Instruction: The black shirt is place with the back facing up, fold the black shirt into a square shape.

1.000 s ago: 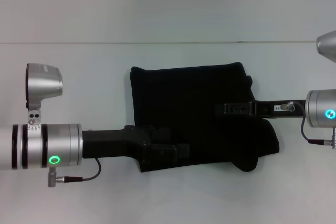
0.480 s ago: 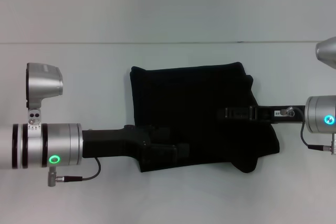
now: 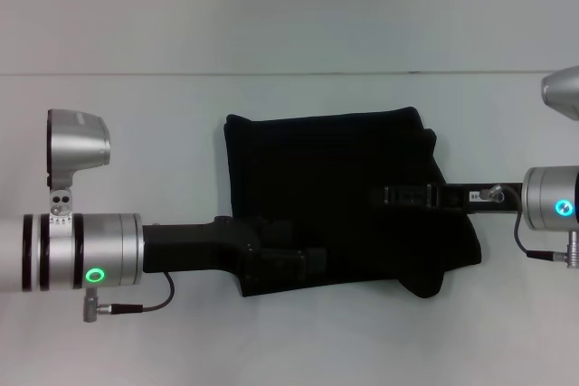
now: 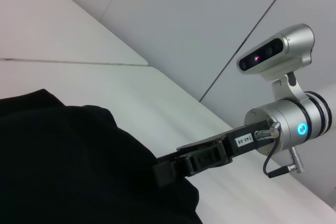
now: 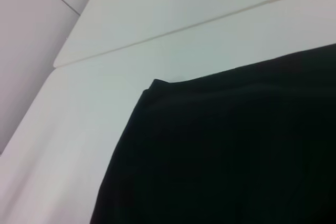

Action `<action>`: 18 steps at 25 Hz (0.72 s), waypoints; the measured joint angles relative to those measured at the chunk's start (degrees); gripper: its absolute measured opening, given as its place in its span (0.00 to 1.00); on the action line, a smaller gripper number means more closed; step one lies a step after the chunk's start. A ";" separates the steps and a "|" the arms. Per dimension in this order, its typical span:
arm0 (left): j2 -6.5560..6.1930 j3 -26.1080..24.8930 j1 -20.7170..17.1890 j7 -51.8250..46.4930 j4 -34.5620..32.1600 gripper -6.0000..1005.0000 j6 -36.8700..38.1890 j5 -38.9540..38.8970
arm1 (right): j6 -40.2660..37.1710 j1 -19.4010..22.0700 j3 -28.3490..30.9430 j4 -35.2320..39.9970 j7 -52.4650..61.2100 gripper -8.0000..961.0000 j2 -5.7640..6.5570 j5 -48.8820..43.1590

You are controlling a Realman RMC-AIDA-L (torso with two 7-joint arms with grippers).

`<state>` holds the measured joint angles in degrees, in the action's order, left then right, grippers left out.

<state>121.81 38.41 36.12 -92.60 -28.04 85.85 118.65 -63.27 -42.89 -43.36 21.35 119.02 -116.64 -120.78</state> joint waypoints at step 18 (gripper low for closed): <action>-0.24 -0.18 0.00 -0.03 0.01 0.94 -0.06 0.16 | 4.80 -0.62 -0.08 -0.05 -0.35 0.52 -1.94 0.82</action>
<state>121.57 38.23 36.12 -92.63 -28.03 85.79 118.81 -58.48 -43.51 -43.44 21.30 118.67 -118.58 -119.96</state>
